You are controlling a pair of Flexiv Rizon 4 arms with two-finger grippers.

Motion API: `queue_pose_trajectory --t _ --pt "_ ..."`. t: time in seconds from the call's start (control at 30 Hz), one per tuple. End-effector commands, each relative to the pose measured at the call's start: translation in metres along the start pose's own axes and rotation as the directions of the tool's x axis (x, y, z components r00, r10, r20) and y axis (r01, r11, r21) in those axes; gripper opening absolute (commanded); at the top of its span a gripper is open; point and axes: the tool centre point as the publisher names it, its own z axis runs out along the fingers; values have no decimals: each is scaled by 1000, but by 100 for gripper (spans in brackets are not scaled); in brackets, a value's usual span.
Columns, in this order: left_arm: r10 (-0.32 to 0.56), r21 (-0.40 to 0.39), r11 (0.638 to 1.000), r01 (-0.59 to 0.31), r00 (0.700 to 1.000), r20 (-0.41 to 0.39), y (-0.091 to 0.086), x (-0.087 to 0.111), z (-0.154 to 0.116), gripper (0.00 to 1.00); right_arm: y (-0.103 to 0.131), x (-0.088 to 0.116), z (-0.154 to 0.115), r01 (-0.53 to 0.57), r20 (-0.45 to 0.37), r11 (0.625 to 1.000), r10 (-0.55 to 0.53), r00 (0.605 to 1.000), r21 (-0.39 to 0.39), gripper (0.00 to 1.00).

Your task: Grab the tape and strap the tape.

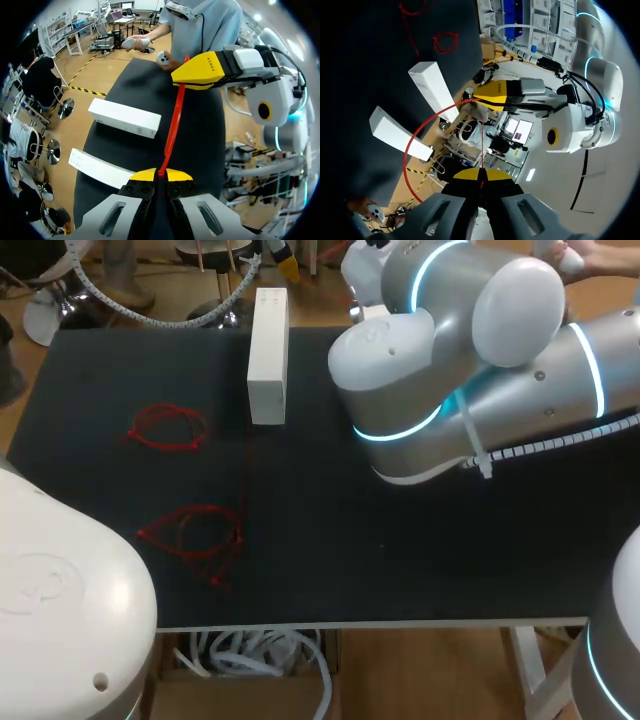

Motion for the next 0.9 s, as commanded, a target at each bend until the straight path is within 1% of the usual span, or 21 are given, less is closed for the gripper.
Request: queue_pose_trajectory --t 0.03,0.9 --pt "-1 -4 1000 1 1000 -1 -1 0 0 0 2 -1 0 5 -8 1000 -5 1000 -1 0" --pt "-1 -4 1000 1 1000 -1 -1 0 0 0 20 -3 7 10 -21 1000 -10 1000 5 0"
